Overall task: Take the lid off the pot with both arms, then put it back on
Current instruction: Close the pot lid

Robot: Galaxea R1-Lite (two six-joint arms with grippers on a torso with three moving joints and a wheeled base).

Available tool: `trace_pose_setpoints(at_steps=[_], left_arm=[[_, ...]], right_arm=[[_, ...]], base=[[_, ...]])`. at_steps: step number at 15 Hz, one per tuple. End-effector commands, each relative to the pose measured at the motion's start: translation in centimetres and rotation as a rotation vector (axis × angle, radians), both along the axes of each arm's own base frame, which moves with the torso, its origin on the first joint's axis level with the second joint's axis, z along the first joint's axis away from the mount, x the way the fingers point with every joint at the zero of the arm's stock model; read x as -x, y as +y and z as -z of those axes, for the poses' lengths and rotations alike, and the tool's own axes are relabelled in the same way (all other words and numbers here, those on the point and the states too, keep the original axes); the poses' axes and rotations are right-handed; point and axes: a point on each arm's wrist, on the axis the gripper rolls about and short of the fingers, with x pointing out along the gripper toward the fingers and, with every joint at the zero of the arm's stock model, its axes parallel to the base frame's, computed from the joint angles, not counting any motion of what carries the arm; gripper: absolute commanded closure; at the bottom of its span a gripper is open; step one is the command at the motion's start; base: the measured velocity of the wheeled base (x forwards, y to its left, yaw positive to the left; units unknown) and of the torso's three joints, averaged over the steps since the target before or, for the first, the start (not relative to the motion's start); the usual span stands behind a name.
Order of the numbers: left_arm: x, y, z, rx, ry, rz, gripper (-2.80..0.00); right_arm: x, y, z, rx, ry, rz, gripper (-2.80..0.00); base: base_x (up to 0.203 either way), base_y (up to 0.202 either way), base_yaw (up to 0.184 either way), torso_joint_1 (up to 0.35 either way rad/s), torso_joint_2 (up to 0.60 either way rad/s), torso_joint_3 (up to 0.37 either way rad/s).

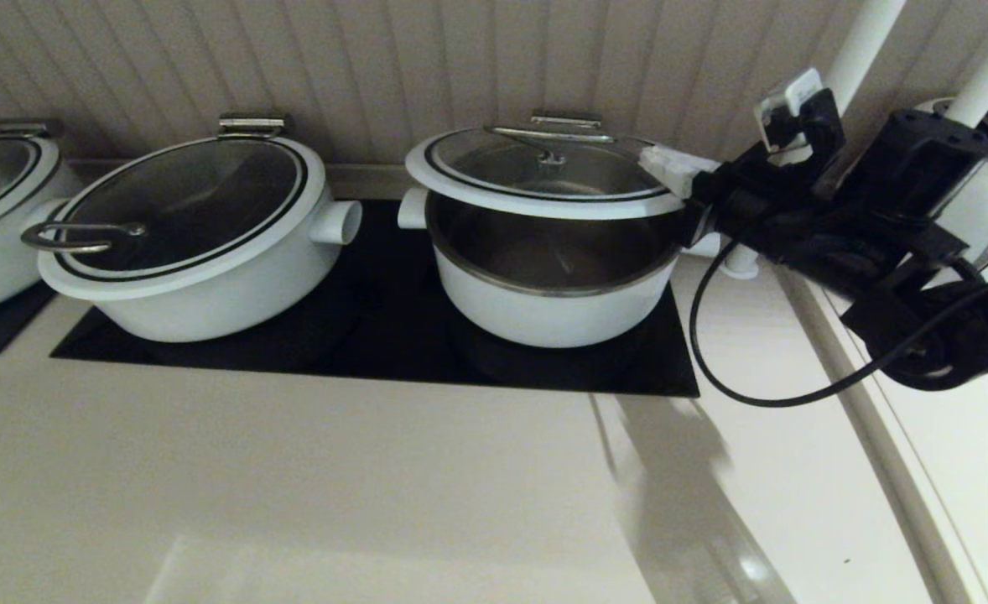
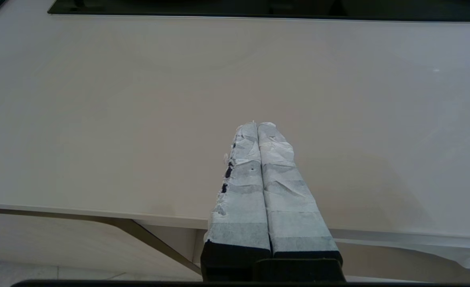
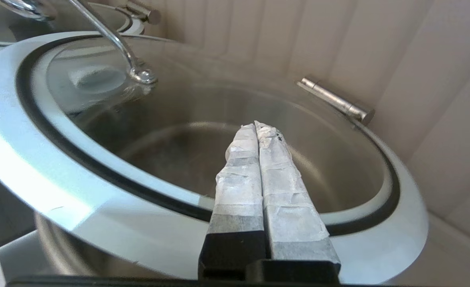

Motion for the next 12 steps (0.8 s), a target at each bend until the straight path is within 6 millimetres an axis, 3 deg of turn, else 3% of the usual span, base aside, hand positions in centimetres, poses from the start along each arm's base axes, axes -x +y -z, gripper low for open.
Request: trace_pose_setpoints(at_steps=[1,12], left_arm=[[0.0,0.0,0.0,0.0,-0.001,0.0,0.0],[0.0,0.0,0.0,0.0,-0.001,0.0,0.0]], right_arm=[[0.2,0.2,1.1,0.009,0.019,-0.008,0.0],[0.2,2.2,6.6,0.052,0.147,-0.056,0.0]], base=[[0.0,0.0,0.0,0.0,0.0,0.0],[0.0,0.0,0.0,0.0,0.0,0.0]])
